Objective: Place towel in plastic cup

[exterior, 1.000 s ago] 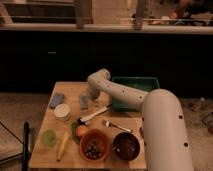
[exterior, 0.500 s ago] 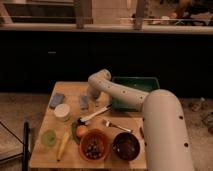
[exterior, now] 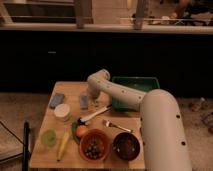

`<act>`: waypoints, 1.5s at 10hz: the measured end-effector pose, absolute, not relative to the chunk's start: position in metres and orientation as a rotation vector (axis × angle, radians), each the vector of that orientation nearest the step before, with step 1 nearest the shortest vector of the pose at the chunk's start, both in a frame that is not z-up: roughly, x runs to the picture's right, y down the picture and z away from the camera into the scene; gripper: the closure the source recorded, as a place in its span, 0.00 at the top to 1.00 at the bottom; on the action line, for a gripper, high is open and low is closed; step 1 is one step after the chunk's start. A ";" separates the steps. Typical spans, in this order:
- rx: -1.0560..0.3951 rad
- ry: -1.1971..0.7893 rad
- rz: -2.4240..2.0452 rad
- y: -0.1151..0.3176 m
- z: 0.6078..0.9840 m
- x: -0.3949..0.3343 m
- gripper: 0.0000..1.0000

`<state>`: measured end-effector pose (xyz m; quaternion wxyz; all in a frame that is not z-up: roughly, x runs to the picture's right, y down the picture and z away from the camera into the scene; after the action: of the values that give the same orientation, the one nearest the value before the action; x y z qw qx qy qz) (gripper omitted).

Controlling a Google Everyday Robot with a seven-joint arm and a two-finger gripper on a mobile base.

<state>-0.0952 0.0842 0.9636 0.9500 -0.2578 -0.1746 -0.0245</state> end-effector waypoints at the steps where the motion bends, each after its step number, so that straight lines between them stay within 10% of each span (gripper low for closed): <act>1: -0.524 -0.354 -0.048 0.085 0.966 -0.093 0.80; 9: -0.524 -0.347 -0.053 0.087 0.968 -0.093 0.08; 15: -0.513 -0.346 -0.077 0.086 0.963 -0.084 0.00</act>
<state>-0.0842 0.0862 0.9632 0.9518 -0.2525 -0.1702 -0.0379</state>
